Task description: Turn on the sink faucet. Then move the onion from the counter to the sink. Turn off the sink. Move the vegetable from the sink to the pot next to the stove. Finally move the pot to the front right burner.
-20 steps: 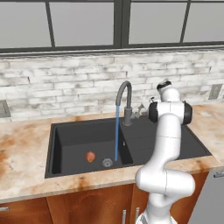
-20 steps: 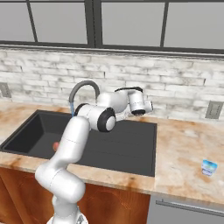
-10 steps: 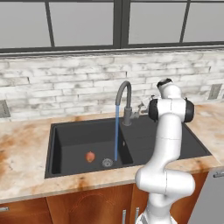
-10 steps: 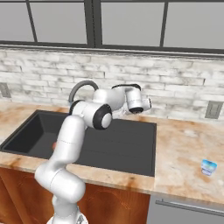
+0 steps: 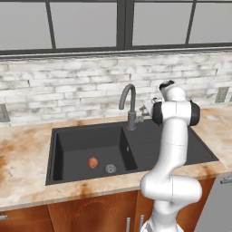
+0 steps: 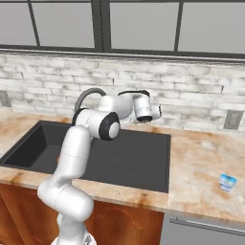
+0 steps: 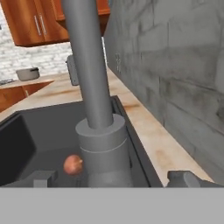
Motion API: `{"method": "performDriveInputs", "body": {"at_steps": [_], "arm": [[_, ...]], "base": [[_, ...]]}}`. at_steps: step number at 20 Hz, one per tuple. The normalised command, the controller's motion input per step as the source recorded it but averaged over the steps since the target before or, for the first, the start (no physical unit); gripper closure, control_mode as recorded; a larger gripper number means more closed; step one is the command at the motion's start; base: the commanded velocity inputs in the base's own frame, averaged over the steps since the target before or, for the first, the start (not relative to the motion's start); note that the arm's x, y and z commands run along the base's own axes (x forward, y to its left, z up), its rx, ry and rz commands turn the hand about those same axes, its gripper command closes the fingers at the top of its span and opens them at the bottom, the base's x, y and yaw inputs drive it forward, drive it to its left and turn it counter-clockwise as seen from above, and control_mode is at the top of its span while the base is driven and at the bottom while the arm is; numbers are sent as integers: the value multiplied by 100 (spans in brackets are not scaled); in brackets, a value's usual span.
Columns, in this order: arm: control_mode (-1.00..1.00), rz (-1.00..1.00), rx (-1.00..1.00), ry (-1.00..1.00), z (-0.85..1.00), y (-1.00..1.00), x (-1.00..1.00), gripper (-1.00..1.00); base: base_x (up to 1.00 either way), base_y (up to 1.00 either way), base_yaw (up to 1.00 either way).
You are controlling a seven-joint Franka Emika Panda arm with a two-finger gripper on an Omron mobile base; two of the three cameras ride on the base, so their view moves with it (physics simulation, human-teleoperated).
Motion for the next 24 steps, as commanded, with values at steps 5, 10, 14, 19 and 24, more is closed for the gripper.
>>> {"method": "performDriveInputs", "body": {"at_steps": [5,10,14,19,24], "arm": [[-100,0,-1,-2,0,-13,1,-100],[-100,0,0,0,0,-42,12,-100],[-100,0,0,-2,5,-43,0,-100],[-100,0,0,-11,27,-13,-53,-100],[-100,-2,0,-12,28,18,-100,-100]], "base": [[0,0,0],[0,0,0],[0,0,0],[0,0,0],[0,0,0]]}}
